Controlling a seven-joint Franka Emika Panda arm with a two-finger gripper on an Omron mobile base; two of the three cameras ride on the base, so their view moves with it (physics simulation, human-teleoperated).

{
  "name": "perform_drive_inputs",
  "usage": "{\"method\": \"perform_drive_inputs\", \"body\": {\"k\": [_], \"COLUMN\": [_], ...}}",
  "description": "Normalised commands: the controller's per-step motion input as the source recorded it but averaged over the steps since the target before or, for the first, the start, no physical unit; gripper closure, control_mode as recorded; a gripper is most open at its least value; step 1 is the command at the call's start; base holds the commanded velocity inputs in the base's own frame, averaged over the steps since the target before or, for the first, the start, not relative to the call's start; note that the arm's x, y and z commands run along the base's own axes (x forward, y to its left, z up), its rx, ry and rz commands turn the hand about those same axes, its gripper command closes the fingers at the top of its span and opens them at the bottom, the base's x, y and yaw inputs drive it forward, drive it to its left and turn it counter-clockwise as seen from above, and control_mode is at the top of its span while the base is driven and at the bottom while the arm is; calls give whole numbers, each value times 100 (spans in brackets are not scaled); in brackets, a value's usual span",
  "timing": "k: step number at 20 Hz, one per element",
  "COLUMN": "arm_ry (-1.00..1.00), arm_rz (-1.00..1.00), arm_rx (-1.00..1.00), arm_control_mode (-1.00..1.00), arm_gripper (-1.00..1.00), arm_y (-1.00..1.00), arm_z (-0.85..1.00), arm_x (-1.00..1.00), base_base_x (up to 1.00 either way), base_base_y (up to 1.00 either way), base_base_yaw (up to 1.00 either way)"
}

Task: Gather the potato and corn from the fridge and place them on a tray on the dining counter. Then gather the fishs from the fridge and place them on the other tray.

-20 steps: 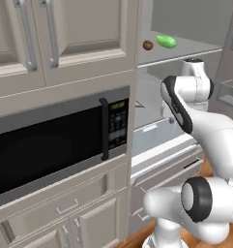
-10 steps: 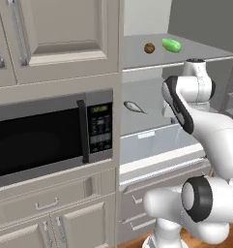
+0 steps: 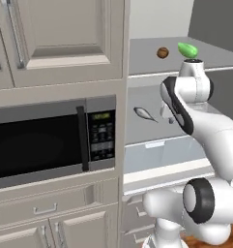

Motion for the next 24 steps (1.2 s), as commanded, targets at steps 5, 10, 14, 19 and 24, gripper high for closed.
{"method": "perform_drive_inputs", "body": {"k": [5,10,14,19,24], "arm_ry": [0,0,0,-3,-19], "arm_rz": [0,0,0,0,-4], "arm_rx": [0,0,0,0,-9], "arm_control_mode": [100,100,100,-100,-100], "arm_gripper": [-100,-100,-100,-100,-100], "arm_y": [0,0,0,3,13], "arm_z": [0,0,0,4,70], "arm_x": [0,0,0,0,-1], "base_base_x": [27,26,26,1,0], "base_base_y": [-55,-22,0,0,0], "base_base_yaw": [18,13,7,1,0]}}
